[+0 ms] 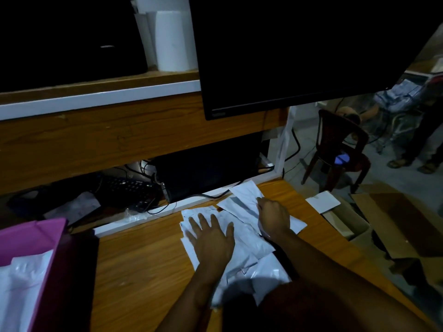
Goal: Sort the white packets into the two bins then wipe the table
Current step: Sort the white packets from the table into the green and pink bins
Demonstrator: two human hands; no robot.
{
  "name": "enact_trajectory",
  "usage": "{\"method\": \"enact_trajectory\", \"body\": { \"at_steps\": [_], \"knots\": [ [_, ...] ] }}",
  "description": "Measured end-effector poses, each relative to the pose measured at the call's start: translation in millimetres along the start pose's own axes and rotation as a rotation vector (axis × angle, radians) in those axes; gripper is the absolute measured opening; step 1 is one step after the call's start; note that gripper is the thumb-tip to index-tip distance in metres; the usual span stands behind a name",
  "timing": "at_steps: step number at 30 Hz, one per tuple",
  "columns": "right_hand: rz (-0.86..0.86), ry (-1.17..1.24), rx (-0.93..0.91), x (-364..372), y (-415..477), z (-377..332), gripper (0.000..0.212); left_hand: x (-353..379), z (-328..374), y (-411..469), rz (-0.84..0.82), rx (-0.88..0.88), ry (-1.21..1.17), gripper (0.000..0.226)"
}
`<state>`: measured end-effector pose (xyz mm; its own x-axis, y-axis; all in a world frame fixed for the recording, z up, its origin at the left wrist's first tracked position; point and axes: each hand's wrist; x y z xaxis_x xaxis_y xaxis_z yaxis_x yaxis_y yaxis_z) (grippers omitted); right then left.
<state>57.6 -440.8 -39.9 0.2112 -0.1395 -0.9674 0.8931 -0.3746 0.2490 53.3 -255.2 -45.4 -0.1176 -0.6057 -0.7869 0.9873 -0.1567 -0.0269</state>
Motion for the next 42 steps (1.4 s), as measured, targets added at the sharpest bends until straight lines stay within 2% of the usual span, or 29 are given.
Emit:
{"method": "enact_trajectory", "body": {
  "at_steps": [3, 6, 11, 13, 15, 18, 21, 26, 32, 42],
  "knots": [
    [0.044, -0.022, 0.012, -15, -8, 5, 0.022, -2, 5, -13, -0.132, -0.085, 0.006, 0.084],
    [0.081, 0.024, 0.034, -32, -24, 9, 0.025, -5, 8, -22, -0.172, -0.082, -0.030, 0.073],
    [0.143, 0.093, 0.091, -60, -59, 16, 0.024, -16, -4, -31, -0.026, 0.119, -0.104, 0.023],
    [0.154, 0.119, 0.106, -73, -76, 17, 0.025, -27, -4, -42, 0.015, 0.206, -0.133, 0.019],
    [0.175, 0.146, 0.117, -88, -96, 17, 0.026, -40, -4, -52, 0.067, 0.269, -0.146, 0.027],
    [0.239, 0.229, 0.148, -112, -131, 13, 0.029, -64, -2, -77, 0.099, 0.352, -0.217, 0.052],
    [0.293, 0.330, 0.185, -135, -169, 2, 0.029, -95, 3, -119, 0.118, 0.403, -0.320, 0.060],
    [0.404, 0.547, 0.210, -162, -234, -30, 0.027, -138, -11, -187, 0.192, 0.479, -0.376, 0.059],
    [0.464, 0.788, 0.222, -177, -310, -75, 0.028, -172, -59, -257, 0.260, 0.464, -0.411, 0.060],
    [0.397, 0.981, 0.096, -211, -388, -198, 0.029, -246, -182, -332, 0.426, 0.377, -0.419, 0.058]
  ]
}}
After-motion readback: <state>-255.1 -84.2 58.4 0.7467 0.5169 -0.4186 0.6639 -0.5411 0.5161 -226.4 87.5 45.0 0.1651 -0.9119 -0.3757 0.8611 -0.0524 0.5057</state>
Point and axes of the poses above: each hand's wrist, its own y-axis towards the middle knuckle, its own x-axis out of the palm, z = x × y, and after that the axes turned 15 degrees about -y, right-handed
